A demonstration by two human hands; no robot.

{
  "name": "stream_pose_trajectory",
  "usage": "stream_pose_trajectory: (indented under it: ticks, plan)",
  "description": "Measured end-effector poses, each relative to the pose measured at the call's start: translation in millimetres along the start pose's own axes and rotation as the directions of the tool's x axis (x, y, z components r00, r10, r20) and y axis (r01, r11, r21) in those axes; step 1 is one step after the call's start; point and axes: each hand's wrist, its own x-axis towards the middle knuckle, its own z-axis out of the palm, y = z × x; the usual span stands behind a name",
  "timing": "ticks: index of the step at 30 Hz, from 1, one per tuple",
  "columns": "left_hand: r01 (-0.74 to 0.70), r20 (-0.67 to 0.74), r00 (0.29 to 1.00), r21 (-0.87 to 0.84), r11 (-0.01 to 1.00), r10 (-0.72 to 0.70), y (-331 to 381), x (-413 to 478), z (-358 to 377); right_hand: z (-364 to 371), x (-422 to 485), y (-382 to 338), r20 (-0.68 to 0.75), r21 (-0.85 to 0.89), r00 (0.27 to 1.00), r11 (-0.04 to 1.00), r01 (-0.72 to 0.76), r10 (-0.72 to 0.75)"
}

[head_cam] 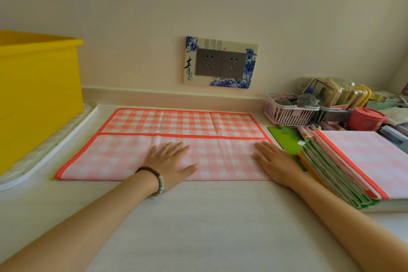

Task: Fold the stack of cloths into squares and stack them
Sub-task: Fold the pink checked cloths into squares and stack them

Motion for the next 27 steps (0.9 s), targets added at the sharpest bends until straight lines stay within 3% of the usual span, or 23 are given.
stream_pose_trajectory:
  ticks: [5,8,12,20,27]
  plan:
    - [0.004,0.019,1.000,-0.001,1.000,-0.004,1,0,-1,-4,-1,-15,-0.006,0.009,1.000,1.000,0.010,-0.010]
    - [0.001,0.040,0.999,-0.010,1.000,-0.001,1,-2,-2,-1,-6,-57,-0.058,0.052,0.986,0.986,0.158,-0.155]
    - [0.010,0.048,0.999,-0.008,1.000,-0.010,2,-1,-2,14,-4,-105,0.002,0.087,0.960,0.956,0.280,-0.281]
    - [0.018,0.051,0.999,-0.038,0.999,-0.016,-6,-3,-3,23,-3,-106,0.064,0.029,0.964,0.966,0.257,-0.258]
    - [0.092,0.024,0.996,-0.031,0.995,-0.091,-76,-30,-4,23,-2,-104,0.071,0.012,0.963,0.966,0.258,-0.259]
